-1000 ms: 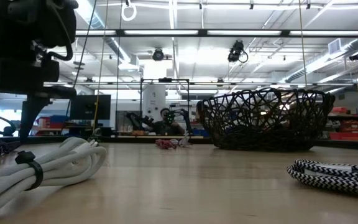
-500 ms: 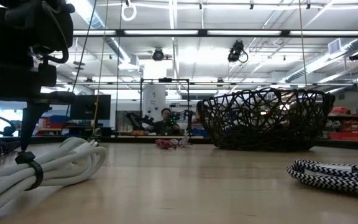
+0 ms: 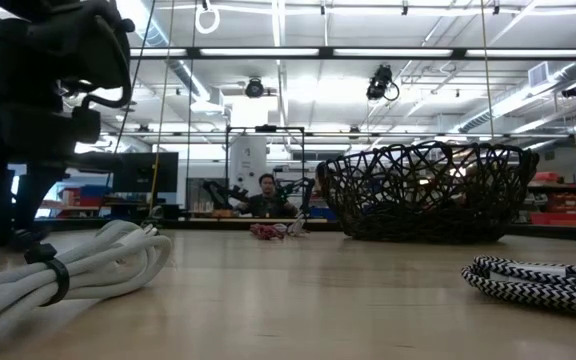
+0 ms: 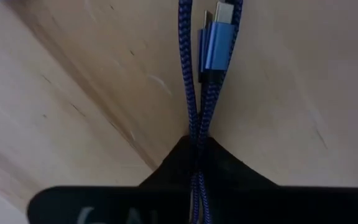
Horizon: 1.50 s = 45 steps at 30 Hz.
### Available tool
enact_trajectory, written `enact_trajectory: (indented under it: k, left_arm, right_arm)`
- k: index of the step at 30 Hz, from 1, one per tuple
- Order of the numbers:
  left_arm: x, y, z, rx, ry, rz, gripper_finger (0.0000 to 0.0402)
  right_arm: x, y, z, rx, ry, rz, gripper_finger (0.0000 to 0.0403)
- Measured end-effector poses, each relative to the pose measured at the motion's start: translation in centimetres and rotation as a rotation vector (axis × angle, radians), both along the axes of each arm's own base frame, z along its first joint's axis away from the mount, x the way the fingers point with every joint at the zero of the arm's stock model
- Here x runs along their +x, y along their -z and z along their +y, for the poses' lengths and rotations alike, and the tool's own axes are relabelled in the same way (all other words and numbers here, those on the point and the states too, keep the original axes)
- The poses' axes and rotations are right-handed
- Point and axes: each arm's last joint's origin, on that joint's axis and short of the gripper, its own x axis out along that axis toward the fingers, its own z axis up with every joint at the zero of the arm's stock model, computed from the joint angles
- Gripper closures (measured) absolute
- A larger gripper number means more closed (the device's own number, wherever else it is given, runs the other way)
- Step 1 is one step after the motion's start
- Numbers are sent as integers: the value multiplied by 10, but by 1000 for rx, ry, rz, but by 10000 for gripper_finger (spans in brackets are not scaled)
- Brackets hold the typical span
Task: Pick and place USB-C Cables
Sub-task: Put the violet charger cable into the black wire basket
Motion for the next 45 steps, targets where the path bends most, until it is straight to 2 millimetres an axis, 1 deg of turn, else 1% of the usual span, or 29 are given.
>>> enact_trajectory:
  k: [4,6,8,11,12,13,17,20,23,26,29,32,36,38,41,45]
  left_arm:
    - [2,-2,3,9,-30,-8,382]
    - [8,-5,6,51,-84,-42,382]
    - [21,-17,8,61,-176,-122,382]
    - [36,-37,11,70,-298,-197,382]
    - [42,-44,12,72,-331,-231,382]
    - [49,-53,14,77,-367,-274,382]
    - [66,-84,21,125,-460,-398,382]
    - [76,-108,26,149,-517,-477,382]
    - [82,-130,32,187,-559,-539,382]
    - [86,-144,37,202,-588,-589,382]
    - [88,-152,41,205,-608,-604,382]
    - [88,-153,45,209,-621,-603,382]
    - [87,-153,49,220,-633,-588,382]
    - [87,-153,50,220,-636,-588,382]
    - [87,-153,52,222,-641,-586,382]
    - [87,-153,52,222,-641,-587,382]
  right_arm:
    - [-2,9,0,-3,13,91,278]
    - [-4,15,-1,-14,53,156,291]
    - [-6,23,-3,-27,90,234,317]
    - [-8,41,-3,-27,113,366,378]
    - [-9,46,-3,-24,119,409,390]
    - [-9,52,-3,-14,127,450,393]
    - [-7,84,-4,52,170,626,383]
    - [-5,105,-6,44,188,752,396]
    - [-6,135,-7,10,233,920,398]
    - [-10,168,-9,-16,280,1070,400]
    - [-14,204,-9,-26,282,1170,400]
    - [-18,239,-6,3,271,1224,401]
    - [-27,276,1,48,248,1266,401]
    - [-29,286,5,102,233,1250,402]
    - [-27,292,14,158,208,1227,402]
    - [-16,286,28,219,152,1118,402]
